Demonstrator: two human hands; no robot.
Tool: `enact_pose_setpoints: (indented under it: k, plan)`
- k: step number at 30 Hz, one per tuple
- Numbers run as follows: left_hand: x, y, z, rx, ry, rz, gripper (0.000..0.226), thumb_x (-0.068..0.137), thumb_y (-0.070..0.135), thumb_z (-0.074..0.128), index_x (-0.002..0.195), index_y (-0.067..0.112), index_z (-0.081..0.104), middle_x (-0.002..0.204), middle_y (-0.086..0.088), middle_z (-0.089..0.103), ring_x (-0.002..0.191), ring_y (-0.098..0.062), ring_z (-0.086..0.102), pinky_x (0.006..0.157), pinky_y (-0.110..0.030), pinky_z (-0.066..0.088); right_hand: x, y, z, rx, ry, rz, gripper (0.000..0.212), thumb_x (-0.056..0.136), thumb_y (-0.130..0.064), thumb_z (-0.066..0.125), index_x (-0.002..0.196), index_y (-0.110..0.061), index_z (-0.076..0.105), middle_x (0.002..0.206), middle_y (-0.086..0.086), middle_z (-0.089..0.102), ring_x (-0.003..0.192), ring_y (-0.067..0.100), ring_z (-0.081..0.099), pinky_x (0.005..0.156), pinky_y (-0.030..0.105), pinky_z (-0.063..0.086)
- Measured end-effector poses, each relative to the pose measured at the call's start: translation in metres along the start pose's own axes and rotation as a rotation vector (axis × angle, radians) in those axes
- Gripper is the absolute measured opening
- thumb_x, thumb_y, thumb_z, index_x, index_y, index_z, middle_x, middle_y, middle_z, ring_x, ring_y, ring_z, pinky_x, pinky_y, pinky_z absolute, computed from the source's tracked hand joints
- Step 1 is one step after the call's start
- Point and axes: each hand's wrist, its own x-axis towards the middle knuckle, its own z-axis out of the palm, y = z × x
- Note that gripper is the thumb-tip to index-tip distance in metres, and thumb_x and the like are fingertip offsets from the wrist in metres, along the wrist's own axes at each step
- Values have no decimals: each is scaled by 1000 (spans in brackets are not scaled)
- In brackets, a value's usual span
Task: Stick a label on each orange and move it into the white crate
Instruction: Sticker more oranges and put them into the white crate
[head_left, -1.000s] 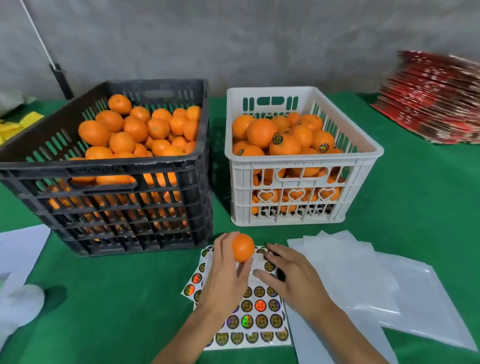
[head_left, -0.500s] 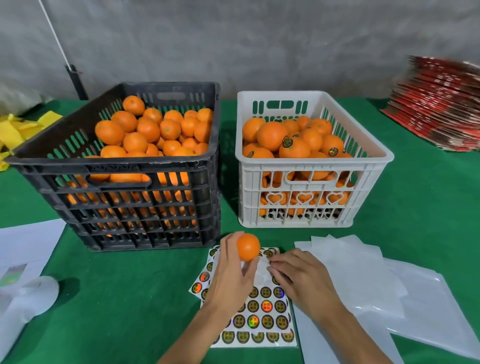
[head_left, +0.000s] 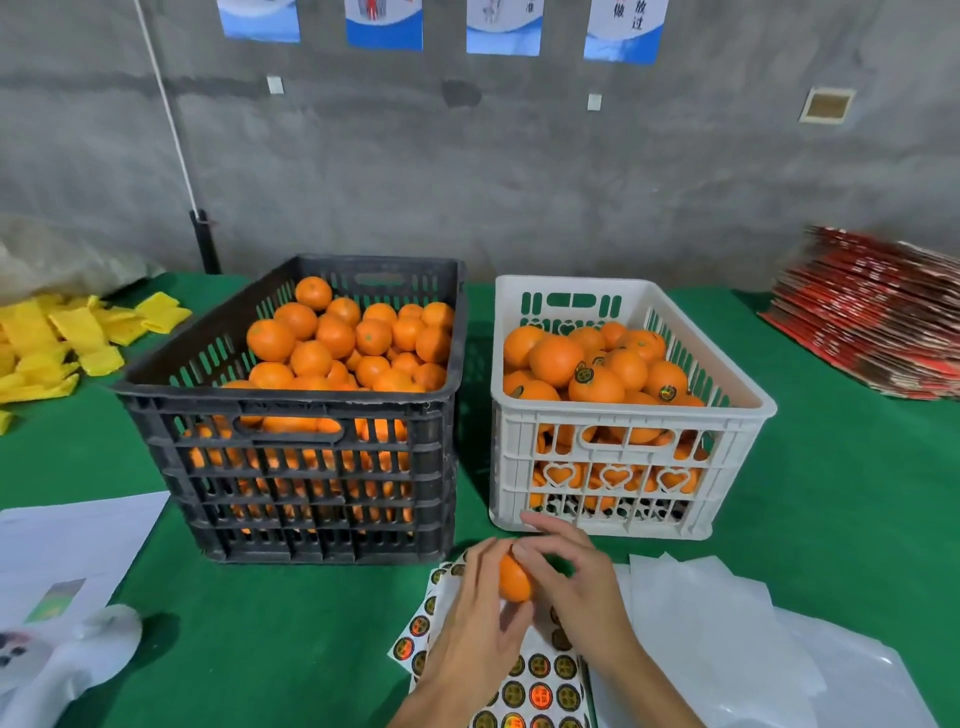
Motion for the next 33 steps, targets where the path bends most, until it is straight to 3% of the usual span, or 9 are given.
enact_pose_setpoints:
  k: [4, 8, 11, 14, 16, 23, 28, 30, 33]
  plan:
    - [-1, 0, -5, -89, 63, -18, 67, 93, 27, 73, 145, 47, 37, 145, 28, 37, 130, 7, 50, 104, -17, 48, 1, 2, 12, 32, 28, 41, 18, 90, -32, 76, 101, -46, 80, 130, -31, 62, 127, -6, 52, 106, 22, 45]
    - [1, 2, -7, -176, 75, -82, 65, 92, 22, 80, 140, 45, 43, 141, 27, 39, 125, 6, 53, 100, -30, 57, -1, 0, 2, 54, 67, 44, 21, 98, -36, 63, 110, -42, 78, 123, -26, 69, 122, -4, 58, 106, 24, 47]
    - [-2, -2, -10, -209, 87, -154, 61, 93, 23, 79, 138, 44, 43, 140, 20, 39, 118, 5, 56, 98, -33, 58, -9, 13, -29, -311, -56, 15, 21, 99, -42, 63, 114, -35, 76, 123, -29, 65, 121, -7, 52, 110, 29, 42]
    - [-5, -4, -11, -156, 96, -160, 60, 97, 24, 75, 141, 42, 38, 138, 17, 39, 114, 10, 56, 95, -23, 56, -26, 32, -49, -497, -248, 100, 52, 82, -68, 71, 124, -37, 71, 137, -31, 50, 130, -6, 39, 115, 28, 35]
    - [-4, -3, -11, -131, 102, -164, 59, 98, 26, 73, 142, 41, 37, 135, 18, 39, 113, 14, 54, 91, -16, 53, -34, 42, -50, -434, -280, 146, 59, 78, -65, 77, 129, -36, 69, 141, -31, 46, 135, -1, 37, 120, 34, 32]
    - [-6, -4, -9, -39, 87, -153, 60, 98, 30, 73, 145, 38, 36, 137, 17, 38, 114, 17, 49, 85, -5, 43, -37, 46, -42, -339, -187, 106, 28, 84, -43, 81, 111, -42, 75, 137, -35, 51, 130, -12, 37, 117, 42, 38]
    - [-5, -7, -6, 26, 69, -128, 60, 99, 30, 72, 145, 39, 36, 142, 17, 38, 114, -1, 53, 94, -24, 45, -43, 42, -36, -373, -187, -29, 9, 91, -31, 78, 96, -38, 78, 136, -30, 56, 132, -1, 45, 115, 39, 37]
    - [-5, -8, -6, 53, 54, -107, 62, 98, 29, 73, 145, 40, 34, 144, 17, 37, 118, -5, 53, 96, -24, 46, -45, 33, -31, -236, -193, 1, 2, 91, -36, 76, 90, -37, 77, 136, -30, 58, 134, -1, 46, 115, 38, 34]
    - [-4, -6, -6, 60, 40, -81, 66, 98, 28, 73, 142, 48, 29, 144, 19, 35, 121, -1, 51, 95, -11, 42, -38, 12, -24, 117, -138, 111, 26, 94, -47, 68, 93, -25, 81, 142, -24, 56, 135, 1, 49, 111, 38, 37]
